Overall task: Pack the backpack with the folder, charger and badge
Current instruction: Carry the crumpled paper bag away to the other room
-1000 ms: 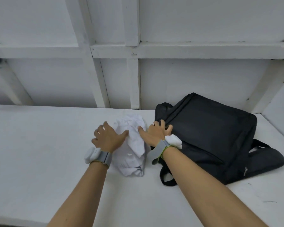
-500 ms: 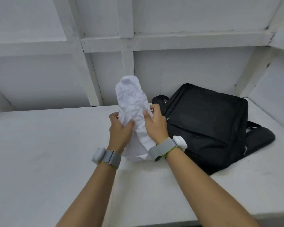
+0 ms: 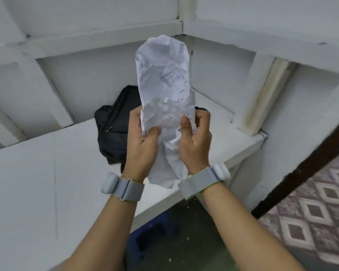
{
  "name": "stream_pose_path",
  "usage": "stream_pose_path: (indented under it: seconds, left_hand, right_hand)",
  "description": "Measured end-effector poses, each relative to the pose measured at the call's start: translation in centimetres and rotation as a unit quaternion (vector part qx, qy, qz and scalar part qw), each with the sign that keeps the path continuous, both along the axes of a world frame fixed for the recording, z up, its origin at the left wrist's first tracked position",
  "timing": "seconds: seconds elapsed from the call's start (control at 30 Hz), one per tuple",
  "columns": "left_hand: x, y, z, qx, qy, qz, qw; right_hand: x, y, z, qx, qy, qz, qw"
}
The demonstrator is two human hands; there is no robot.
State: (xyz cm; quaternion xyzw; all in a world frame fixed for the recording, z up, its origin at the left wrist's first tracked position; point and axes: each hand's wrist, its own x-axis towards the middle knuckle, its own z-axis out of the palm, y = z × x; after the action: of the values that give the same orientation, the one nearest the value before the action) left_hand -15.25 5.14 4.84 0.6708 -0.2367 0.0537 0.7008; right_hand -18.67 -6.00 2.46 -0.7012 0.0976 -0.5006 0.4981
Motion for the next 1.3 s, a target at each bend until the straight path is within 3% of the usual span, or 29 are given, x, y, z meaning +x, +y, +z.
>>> stream_pose_path:
  seconds: [0.27,0.53,0.77,1.1,1.3]
  left_hand:
    - [-15.1,-13.0,-3.4,-0.021,0.057,-0.176,0.982]
    - [-30.7,-29.1,-6.1,-0.008,0.172,-0.419,0.892]
    - [-36.6,-43.0,-7.7,0.060,0.168,-0.489,0.854]
    - [-39.1,-68.7,-10.0,0.082,0.111,-0.508,0.850]
    - [-38.9,-83.8,-9.1,0.077,0.140,-0.529,0.833]
  right_hand:
    - [-19.3,-11.9,-3.4,0.001,0.038,-0.134,0.990]
    - [-38.9,-25.0,-5.9,0.068,0.064,-0.301,0.949]
    - [-45.9,-36.2,-8.1,0.125,0.080,-0.373,0.916]
    - [-48.5,-59.6,-9.2,0.178,0.099,-0.394,0.896]
    - [-48.2,-74.3,-8.6,0.207,0.090,-0.414,0.882]
